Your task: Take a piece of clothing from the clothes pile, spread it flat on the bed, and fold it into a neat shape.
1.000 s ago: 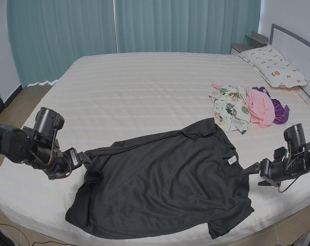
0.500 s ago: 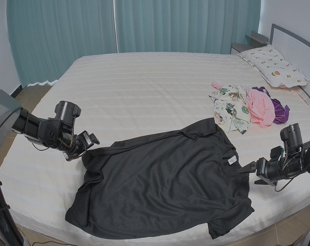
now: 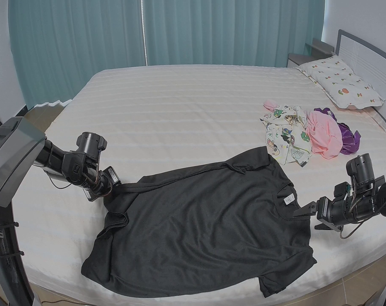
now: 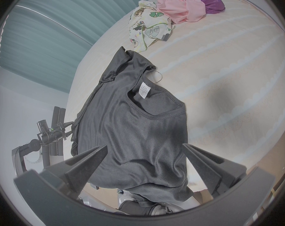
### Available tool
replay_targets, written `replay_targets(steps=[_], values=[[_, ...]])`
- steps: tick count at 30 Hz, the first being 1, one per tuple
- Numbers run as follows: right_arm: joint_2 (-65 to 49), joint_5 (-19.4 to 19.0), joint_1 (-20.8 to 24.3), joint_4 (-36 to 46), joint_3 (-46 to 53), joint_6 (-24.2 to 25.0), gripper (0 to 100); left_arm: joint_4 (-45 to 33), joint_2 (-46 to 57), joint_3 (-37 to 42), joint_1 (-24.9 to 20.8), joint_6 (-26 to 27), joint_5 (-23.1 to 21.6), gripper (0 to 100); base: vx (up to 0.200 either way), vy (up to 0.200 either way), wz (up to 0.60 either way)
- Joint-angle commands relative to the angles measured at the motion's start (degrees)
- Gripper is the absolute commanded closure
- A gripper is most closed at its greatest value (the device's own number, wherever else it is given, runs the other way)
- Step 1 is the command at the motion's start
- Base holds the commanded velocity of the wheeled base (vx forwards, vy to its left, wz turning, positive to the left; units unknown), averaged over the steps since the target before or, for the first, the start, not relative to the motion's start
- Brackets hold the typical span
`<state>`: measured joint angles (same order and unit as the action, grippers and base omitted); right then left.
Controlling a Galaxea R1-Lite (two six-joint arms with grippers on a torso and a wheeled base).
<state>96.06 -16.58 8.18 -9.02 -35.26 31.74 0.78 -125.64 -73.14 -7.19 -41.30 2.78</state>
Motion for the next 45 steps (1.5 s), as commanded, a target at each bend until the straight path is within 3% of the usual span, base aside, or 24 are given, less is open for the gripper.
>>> replay_targets(steps=[1,9,22,34,35,38,45], values=[[0.4,0.0,0.1,0.0,0.2,0.0,0,0.0,-1.3,-1.2,0.1,-0.4,0.3,100,0.0,0.0,0.0],[0.4,-0.1,0.0,0.0,0.0,0.0,0,0.5,-1.5,-6.7,2.2,-0.6,3.6,100,0.0,0.0,0.0],[2.5,0.0,0.1,-1.0,0.0,0.0,0,1.9,-10.5,-21.9,3.7,-1.1,2.9,100,0.0,0.0,0.0],[2.6,0.1,0.0,-2.7,0.1,0.1,0,4.0,-14.0,-26.3,4.6,-0.7,2.0,100,0.0,0.0,0.0],[2.6,0.1,0.0,-2.7,0.1,0.1,0,4.0,-14.0,-26.3,4.6,-0.7,2.0,0,0.0,0.0,0.0],[2.3,0.1,-0.2,-3.2,-0.3,1.1,0,4.0,-13.9,-27.1,5.3,-0.7,2.1,0,0.0,0.0,0.0],[5.3,0.3,1.5,-11.3,-4.0,11.3,0,3.4,-10.6,-24.8,7.3,-1.9,1.8,0,0.0,0.0,0.0]])
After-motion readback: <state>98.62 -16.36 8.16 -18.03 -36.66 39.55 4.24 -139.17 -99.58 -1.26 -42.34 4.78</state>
